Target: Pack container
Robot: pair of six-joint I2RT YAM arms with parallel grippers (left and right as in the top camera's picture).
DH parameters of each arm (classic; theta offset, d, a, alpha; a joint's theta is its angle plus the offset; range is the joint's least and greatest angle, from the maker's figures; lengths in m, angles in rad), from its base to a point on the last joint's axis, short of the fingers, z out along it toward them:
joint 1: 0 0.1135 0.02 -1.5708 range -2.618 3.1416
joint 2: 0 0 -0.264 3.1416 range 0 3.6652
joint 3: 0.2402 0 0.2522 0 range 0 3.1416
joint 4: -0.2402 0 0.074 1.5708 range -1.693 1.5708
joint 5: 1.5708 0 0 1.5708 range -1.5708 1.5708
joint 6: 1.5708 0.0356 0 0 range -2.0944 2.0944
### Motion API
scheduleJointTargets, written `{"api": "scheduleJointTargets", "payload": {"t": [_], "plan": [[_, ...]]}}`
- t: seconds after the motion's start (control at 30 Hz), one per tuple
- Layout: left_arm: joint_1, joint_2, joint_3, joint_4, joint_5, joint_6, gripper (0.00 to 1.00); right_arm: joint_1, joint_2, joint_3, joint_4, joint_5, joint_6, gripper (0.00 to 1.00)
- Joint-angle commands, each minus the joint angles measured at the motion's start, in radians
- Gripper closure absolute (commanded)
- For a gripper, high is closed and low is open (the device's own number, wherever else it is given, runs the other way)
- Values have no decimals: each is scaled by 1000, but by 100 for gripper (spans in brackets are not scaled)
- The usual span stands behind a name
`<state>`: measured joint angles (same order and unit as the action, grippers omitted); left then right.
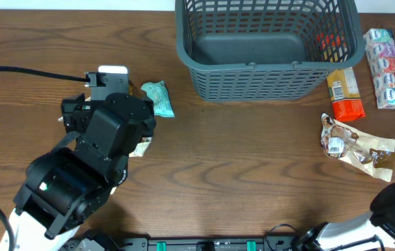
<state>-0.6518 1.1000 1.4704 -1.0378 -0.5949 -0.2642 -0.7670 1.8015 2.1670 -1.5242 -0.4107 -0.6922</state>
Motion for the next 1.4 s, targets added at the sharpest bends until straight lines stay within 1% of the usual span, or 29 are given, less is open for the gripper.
{"api": "scheduleJointTargets", "payload": {"t": [0.0, 0.07, 0.17, 0.2, 0.23, 0.3, 0.43, 0.53, 0.57, 0.6, 0.67, 0.73, 0.77, 0.8, 0.83, 1.07, 1.23, 1.37], "plan": [[1, 13, 15, -5, -27, 2, 1, -12, 45, -94, 5, -80, -38, 1], [1, 18, 15, -5, -27, 2, 1, -3, 69, -155, 33, -84, 24, 1], [1, 30, 15, -4, -27, 2, 1, 14, 96, -250, 143, -49, 234, 1], [1, 32, 14, -3, -27, 2, 1, 22, 101, -287, 188, -16, 335, 1], [1, 37, 14, -2, -27, 2, 1, 27, 101, -311, 214, 10, 391, 1], [1, 45, 14, -2, -27, 2, 1, 42, 101, -362, 275, 105, 564, 1], [1, 62, 15, -2, -27, 2, 1, 64, 101, -398, 320, 281, 837, 1], [1, 71, 14, -1, -27, 2, 1, 82, 101, -397, 337, 344, 966, 1], [1, 75, 15, -1, -27, 2, 2, 90, 101, -397, 346, 347, 974, 1], [1, 76, 15, -2, -27, 2, 1, 97, 101, -397, 355, 346, 965, 1], [1, 80, 14, -1, -27, 2, 1, 114, 101, -397, 378, 306, 864, 1], [1, 84, 14, -2, -27, 2, 1, 130, 101, -397, 398, 209, 643, 1], [1, 84, 15, -2, -27, 2, 1, 140, 101, -397, 400, 146, 498, 1], [1, 84, 14, -2, -27, 2, 1, 146, 101, -397, 407, 121, 424, 1], [1, 84, 14, -2, -27, 2, 1, 151, 101, -397, 420, 123, 385, 1], [1, 84, 14, -2, -27, 2, 2, 157, 101, -390, 556, 144, 312, 1], [1, 84, 15, -2, -27, 2, 1, 157, 105, -374, 645, 254, 264, 1], [1, 84, 14, -2, -27, 2, 1, 156, 146, -360, 689, 310, 231, 1]]}}
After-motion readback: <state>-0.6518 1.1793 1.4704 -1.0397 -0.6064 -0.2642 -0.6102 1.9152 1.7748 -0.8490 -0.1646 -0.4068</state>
